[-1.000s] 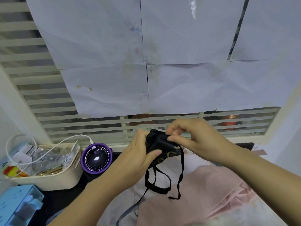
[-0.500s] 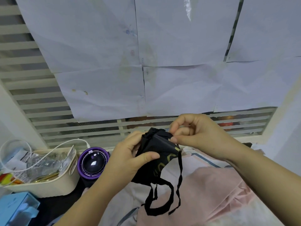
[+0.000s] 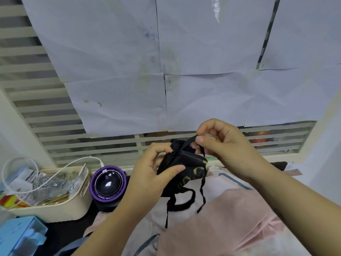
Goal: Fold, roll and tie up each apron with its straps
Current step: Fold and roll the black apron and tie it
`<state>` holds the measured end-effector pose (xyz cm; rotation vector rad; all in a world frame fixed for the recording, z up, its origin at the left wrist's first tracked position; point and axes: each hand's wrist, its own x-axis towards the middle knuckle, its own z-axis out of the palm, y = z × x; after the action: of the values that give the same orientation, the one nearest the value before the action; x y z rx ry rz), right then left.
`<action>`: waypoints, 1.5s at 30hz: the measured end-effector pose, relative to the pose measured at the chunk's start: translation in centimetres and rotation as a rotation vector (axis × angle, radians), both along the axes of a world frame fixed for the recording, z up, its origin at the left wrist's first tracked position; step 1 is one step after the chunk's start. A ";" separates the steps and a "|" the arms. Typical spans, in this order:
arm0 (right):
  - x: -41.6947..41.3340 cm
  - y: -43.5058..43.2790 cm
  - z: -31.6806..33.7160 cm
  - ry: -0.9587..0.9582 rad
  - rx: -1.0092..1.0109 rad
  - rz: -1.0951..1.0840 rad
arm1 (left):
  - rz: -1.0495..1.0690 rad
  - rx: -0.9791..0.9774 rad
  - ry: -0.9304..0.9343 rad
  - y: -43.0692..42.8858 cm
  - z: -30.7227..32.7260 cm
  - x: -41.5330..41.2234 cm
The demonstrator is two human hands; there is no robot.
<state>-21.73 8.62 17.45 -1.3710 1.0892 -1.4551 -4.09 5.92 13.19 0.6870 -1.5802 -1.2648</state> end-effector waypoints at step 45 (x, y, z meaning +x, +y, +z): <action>-1.4 -1.7 -0.7 0.418 0.020 0.051 | -0.102 0.068 0.230 -1.5 0.2 -1.3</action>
<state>-23.15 6.92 16.72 -1.7225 1.3104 -1.1429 -5.39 4.41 13.42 0.4880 -1.4031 -1.4248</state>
